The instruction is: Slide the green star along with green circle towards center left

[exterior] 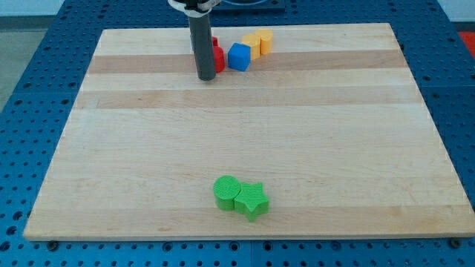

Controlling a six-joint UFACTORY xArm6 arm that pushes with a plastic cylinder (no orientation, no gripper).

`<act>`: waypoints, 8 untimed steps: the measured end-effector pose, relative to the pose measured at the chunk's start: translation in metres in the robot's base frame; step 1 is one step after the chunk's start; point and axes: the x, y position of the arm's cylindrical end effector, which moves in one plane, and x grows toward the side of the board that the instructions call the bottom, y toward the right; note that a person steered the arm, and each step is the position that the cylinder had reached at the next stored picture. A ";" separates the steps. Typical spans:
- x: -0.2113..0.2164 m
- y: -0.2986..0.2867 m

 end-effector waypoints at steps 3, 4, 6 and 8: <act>0.126 0.163; 0.200 0.173; 0.245 0.128; 0.248 0.078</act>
